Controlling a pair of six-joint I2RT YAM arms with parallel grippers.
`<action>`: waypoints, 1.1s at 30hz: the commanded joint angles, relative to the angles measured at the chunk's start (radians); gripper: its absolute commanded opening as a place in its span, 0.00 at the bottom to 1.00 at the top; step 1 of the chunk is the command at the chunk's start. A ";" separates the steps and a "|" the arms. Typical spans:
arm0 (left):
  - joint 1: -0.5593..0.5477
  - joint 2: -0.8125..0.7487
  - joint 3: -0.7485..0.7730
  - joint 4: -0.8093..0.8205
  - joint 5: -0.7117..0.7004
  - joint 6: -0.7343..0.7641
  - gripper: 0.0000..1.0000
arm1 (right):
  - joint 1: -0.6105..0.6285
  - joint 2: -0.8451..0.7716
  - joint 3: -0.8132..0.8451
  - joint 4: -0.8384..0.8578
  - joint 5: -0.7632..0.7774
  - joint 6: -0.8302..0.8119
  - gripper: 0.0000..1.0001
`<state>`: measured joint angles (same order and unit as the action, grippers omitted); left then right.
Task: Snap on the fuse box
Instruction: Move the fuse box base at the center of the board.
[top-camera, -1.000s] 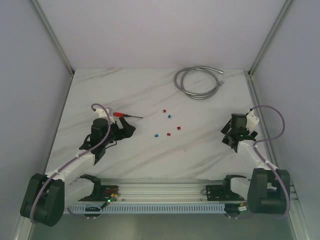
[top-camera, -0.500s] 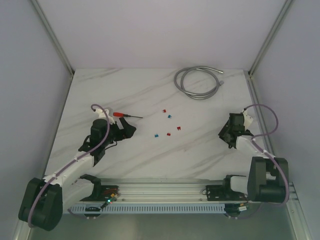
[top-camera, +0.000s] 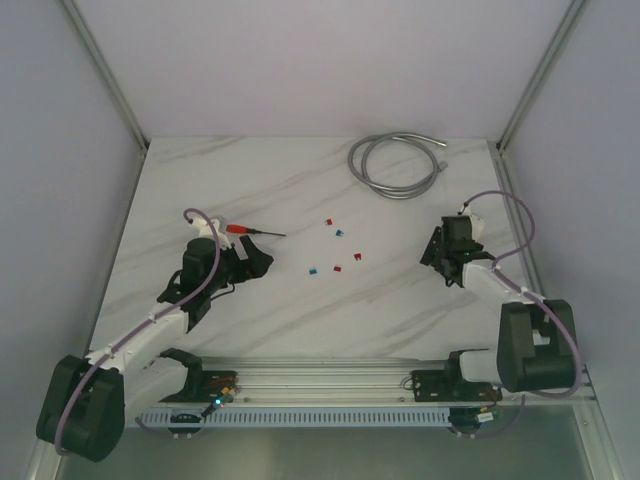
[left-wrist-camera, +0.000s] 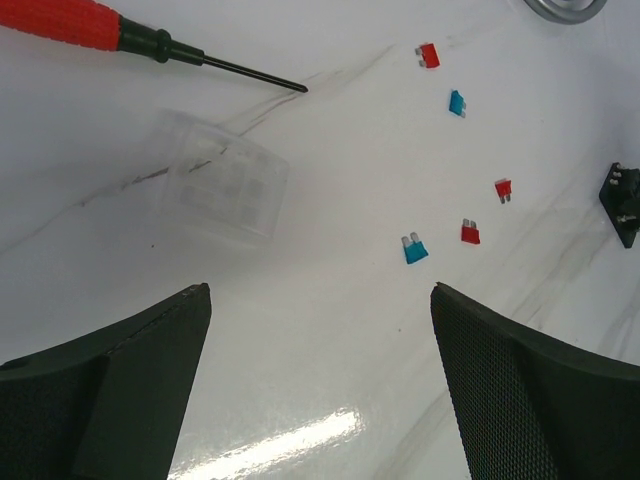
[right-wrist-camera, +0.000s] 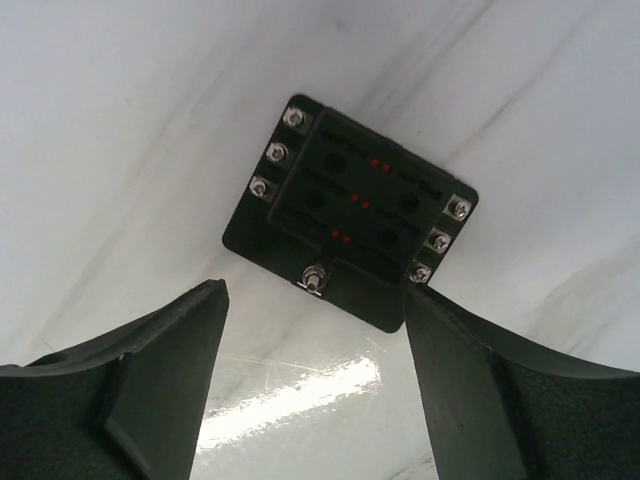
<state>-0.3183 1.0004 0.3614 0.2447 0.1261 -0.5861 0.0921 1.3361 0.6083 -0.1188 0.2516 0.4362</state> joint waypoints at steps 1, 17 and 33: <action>-0.005 0.001 0.025 -0.016 -0.016 -0.015 1.00 | -0.020 -0.060 0.062 -0.027 0.052 -0.071 0.80; -0.005 -0.048 0.004 -0.019 -0.052 -0.042 1.00 | -0.084 0.112 0.106 0.038 -0.120 -0.152 0.87; -0.006 -0.060 0.003 -0.027 -0.060 -0.082 1.00 | 0.091 0.104 0.129 -0.084 -0.200 -0.175 0.74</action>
<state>-0.3210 0.9485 0.3622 0.2298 0.0734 -0.6540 0.1402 1.4429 0.6991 -0.1364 0.1368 0.2787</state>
